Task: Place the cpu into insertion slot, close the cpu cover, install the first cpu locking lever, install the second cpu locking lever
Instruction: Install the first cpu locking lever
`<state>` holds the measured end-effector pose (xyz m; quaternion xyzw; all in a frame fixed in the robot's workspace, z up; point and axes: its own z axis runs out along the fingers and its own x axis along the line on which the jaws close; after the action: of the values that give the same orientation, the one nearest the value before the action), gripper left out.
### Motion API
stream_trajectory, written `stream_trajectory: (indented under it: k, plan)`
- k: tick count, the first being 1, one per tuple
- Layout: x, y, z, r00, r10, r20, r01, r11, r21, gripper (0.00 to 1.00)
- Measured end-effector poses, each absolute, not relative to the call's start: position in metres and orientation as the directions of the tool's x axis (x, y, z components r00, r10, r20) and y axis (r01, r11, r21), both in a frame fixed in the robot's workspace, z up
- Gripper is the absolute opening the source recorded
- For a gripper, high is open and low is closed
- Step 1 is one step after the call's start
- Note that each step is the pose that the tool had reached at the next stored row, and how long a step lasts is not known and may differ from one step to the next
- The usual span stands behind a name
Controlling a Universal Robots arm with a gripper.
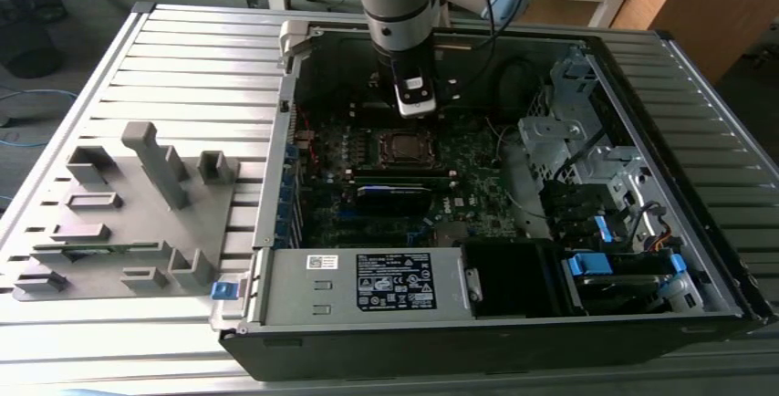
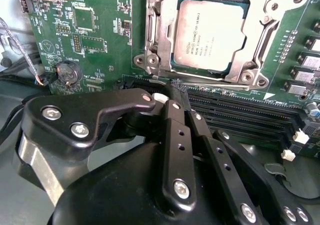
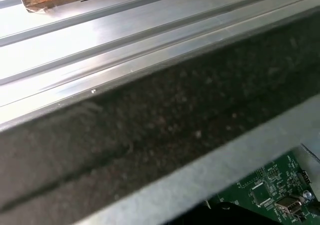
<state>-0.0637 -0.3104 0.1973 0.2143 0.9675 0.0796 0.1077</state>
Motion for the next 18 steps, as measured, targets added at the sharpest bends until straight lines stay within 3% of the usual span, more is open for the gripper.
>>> stream_trajectory:
  k: [18]
  plan:
    - [-0.0637,-0.3117,0.1948,-0.884,0.429,-0.184,0.397,0.899,0.187,0.11]
